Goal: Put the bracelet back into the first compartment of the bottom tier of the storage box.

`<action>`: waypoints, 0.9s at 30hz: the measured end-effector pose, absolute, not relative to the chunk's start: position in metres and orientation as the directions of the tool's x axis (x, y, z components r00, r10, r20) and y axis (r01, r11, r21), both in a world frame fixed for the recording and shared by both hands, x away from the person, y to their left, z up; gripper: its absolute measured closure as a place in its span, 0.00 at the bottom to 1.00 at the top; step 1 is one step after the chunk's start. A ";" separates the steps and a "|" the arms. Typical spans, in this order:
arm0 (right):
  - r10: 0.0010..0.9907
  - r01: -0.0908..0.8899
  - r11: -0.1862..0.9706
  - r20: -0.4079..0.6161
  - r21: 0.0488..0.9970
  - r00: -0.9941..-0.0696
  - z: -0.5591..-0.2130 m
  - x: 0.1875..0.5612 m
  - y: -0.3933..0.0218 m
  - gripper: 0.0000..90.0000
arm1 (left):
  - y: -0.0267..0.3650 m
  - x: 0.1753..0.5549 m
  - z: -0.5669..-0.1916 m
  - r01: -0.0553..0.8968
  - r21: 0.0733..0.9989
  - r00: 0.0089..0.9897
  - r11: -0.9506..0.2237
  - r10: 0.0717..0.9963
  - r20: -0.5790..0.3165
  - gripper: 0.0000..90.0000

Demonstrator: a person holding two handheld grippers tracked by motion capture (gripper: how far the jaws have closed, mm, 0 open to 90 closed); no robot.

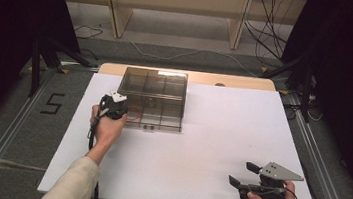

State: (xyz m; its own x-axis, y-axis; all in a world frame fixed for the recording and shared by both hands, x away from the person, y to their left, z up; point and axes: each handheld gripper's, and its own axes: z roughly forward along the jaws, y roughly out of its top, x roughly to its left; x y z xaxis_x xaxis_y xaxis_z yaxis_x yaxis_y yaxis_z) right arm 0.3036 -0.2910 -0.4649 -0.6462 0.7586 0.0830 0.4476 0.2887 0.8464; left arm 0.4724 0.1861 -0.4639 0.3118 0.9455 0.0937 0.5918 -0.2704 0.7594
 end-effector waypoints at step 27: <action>0.759 0.448 0.288 0.084 0.846 -0.646 -0.465 0.304 -0.291 0.21 | 0.183 0.478 -0.474 0.614 0.736 0.323 -0.287 0.941 0.097 1.00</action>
State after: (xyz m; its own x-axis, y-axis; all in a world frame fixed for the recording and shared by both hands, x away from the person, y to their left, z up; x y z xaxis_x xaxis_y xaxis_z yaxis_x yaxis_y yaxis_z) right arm 0.3039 -0.2910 -0.4649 -0.6462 0.7586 0.0836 0.4481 0.2884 0.8462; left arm 0.4784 0.1833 -0.4736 0.3233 0.9413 0.0970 0.6136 -0.2865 0.7358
